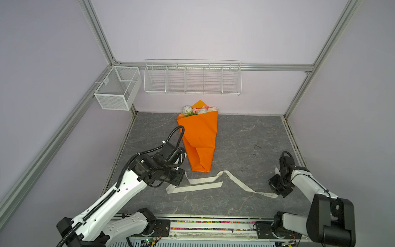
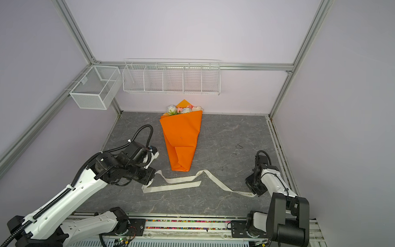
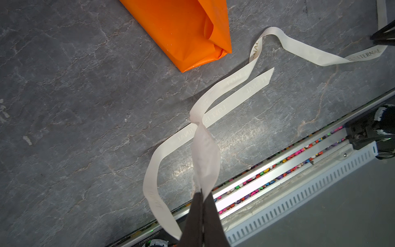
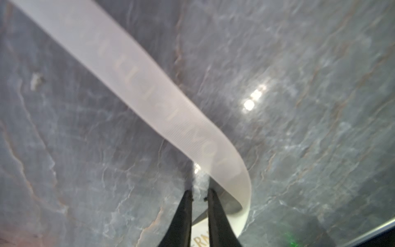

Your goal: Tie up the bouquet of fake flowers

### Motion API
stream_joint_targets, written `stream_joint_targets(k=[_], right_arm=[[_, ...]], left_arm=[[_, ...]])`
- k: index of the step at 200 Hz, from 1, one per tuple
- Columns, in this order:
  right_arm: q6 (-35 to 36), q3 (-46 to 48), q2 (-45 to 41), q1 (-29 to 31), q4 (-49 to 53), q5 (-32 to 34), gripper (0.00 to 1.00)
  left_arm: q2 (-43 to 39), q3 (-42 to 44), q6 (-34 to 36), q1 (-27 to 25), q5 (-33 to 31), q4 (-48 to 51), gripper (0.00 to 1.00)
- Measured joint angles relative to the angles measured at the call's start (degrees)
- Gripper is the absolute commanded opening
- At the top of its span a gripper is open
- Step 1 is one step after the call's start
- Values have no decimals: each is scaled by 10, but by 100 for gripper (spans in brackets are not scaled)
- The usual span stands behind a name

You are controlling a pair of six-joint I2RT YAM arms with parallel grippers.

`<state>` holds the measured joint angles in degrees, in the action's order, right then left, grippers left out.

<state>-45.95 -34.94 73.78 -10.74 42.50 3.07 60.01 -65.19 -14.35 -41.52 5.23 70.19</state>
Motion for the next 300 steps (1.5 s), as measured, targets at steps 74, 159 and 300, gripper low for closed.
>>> stream_joint_targets(k=[74, 159, 300], right_arm=[[93, -80, -30, -71, -4, -11, 34], [45, 45, -118, -70, 30, -79, 50], [77, -91, 37, -94, -37, 6, 6]], left_arm=[[25, 7, -16, 0, 30, -42, 0], [22, 7, -21, 0, 26, -54, 0], [30, 5, -23, 1, 32, -68, 0]])
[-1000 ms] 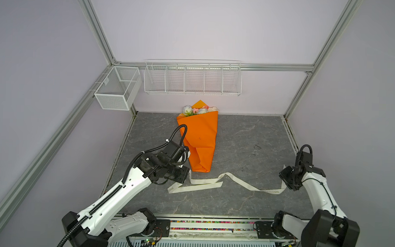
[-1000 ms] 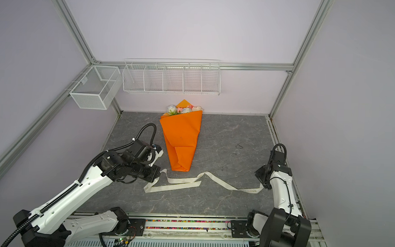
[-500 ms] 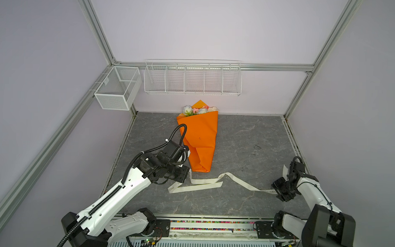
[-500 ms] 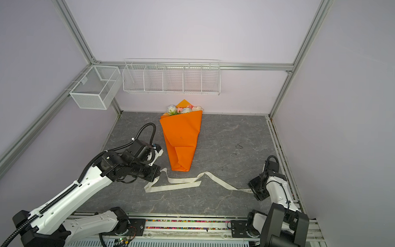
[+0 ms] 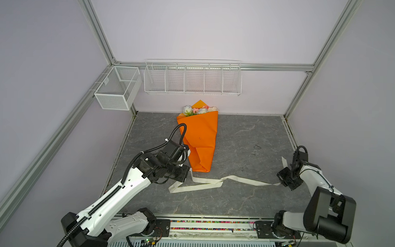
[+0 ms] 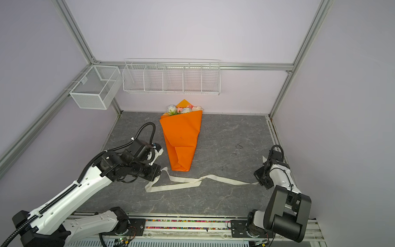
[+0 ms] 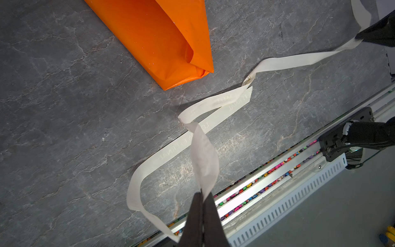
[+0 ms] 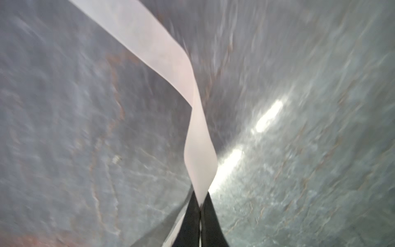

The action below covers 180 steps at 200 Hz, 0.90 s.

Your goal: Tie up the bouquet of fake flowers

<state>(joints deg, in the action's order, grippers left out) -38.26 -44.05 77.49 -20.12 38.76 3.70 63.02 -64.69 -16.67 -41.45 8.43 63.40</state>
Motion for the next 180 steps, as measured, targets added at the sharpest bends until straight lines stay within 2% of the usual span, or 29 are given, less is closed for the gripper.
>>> stream_joint_targets(k=[31, 33, 43, 57, 83, 91, 107, 123, 139, 153, 166, 180], right_arm=[[17, -85, 50, -44, -19, 47, 6], [18, -89, 54, -46, -21, 49, 6], [23, -110, 77, -58, -25, 62, 6], [29, -132, 107, -68, -27, 72, 6], [37, -136, 118, -64, -31, 61, 6], [38, -136, 116, -59, -31, 56, 6], [40, -133, 106, -48, -30, 47, 6], [44, -132, 91, -39, -28, 40, 6], [49, -133, 76, -36, -28, 40, 6], [54, -133, 70, -36, -26, 43, 6], [61, -133, 70, -38, -23, 44, 6], [67, -134, 70, -39, -16, 45, 6]], left_arm=[[50, -9, 14, 1, 26, -33, 0], [54, -10, 15, 1, 27, -36, 3], [77, -17, 19, 1, 32, -47, 32], [113, -38, 22, 1, 26, -47, 54], [154, -75, 3, 3, -51, -26, 71], [155, -78, -9, 6, -77, -14, 73], [144, -76, -34, 18, -115, 12, 80], [109, -50, -67, 37, -125, 14, 93], [52, 7, -98, 54, -98, 4, 93], [10, 61, -112, 59, -41, 1, 87], [-3, 86, -121, 68, 5, 12, 86], [-5, 92, -135, 93, 24, 28, 82]])
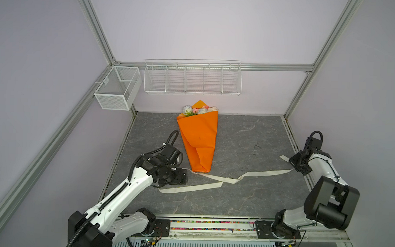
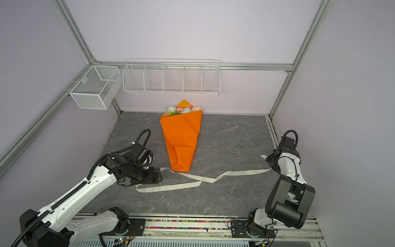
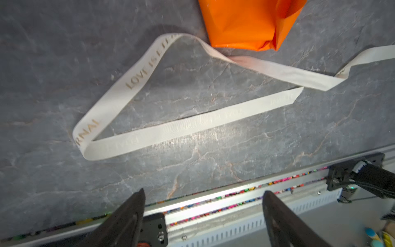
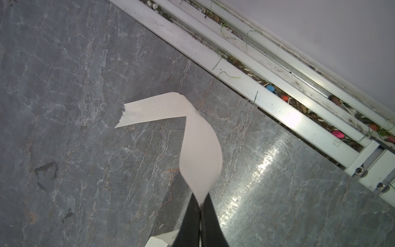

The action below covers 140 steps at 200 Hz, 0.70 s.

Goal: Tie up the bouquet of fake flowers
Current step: 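Draw both grippers apart, stretching the cream ribbon taut in front of the cone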

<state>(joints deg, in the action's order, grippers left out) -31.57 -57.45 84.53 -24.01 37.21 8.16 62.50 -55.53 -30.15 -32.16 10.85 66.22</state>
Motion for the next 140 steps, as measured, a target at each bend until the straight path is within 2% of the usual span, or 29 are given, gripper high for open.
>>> stream_joint_targets(k=[26, 60, 102, 126, 140], right_arm=[[7, -6, -3, 0, 7, 0, 6], [14, -14, -22, 0, 13, -1, 6], [23, -14, -31, 0, 14, -8, 6], [29, -14, -31, 0, 15, -14, 6], [32, -14, -31, 0, 16, -17, 6]], left_arm=[[-51, 45, -49, 25, 7, -24, 73], [-64, 146, -160, 25, 1, -64, 78], [-99, 247, -299, 27, -76, -127, 73], [-96, 261, -328, 38, -109, -159, 69], [-78, 263, -332, 52, -121, -183, 62]])
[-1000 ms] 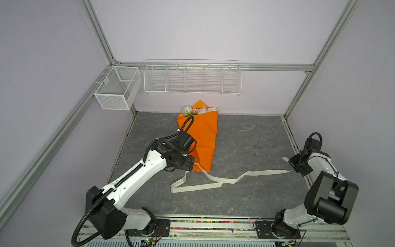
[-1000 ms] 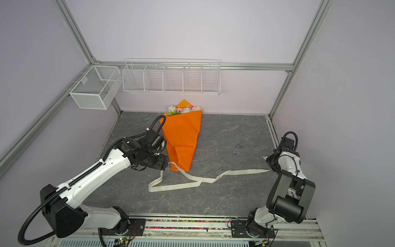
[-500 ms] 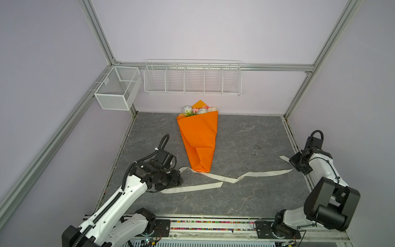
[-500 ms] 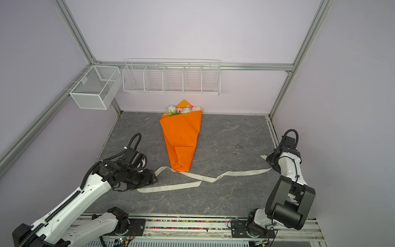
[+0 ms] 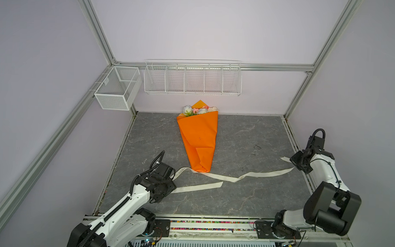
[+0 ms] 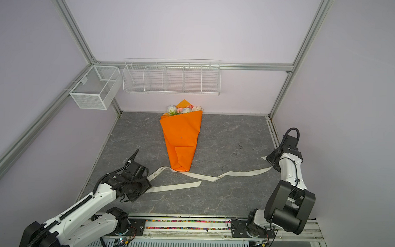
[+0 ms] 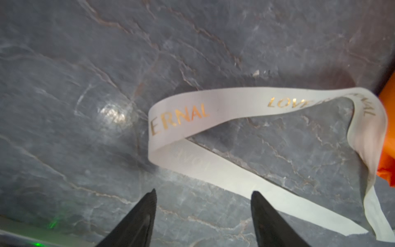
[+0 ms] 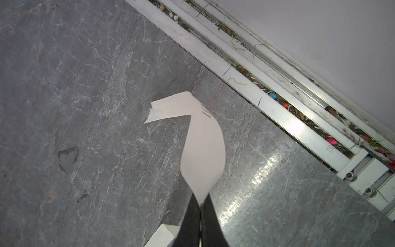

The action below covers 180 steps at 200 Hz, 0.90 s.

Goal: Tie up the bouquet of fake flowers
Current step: 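Draw both grippers apart, stretching the cream ribbon taut in front of the cone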

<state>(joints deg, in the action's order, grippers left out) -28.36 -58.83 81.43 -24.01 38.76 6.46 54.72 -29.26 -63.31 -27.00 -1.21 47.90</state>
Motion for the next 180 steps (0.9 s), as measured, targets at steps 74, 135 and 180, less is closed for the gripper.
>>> stream_joint_targets(k=[74, 135, 180], right_arm=[[6, -1, -3, 0, 7, -3, 6], [6, -5, -3, 0, 9, -5, 6], [6, -6, -4, 0, 10, -5, 6]], left_arm=[[83, -11, 40, 45, -52, 0, 48], [58, -4, 46, 45, -65, 9, 54], [81, -4, 49, 45, -63, 6, 51]])
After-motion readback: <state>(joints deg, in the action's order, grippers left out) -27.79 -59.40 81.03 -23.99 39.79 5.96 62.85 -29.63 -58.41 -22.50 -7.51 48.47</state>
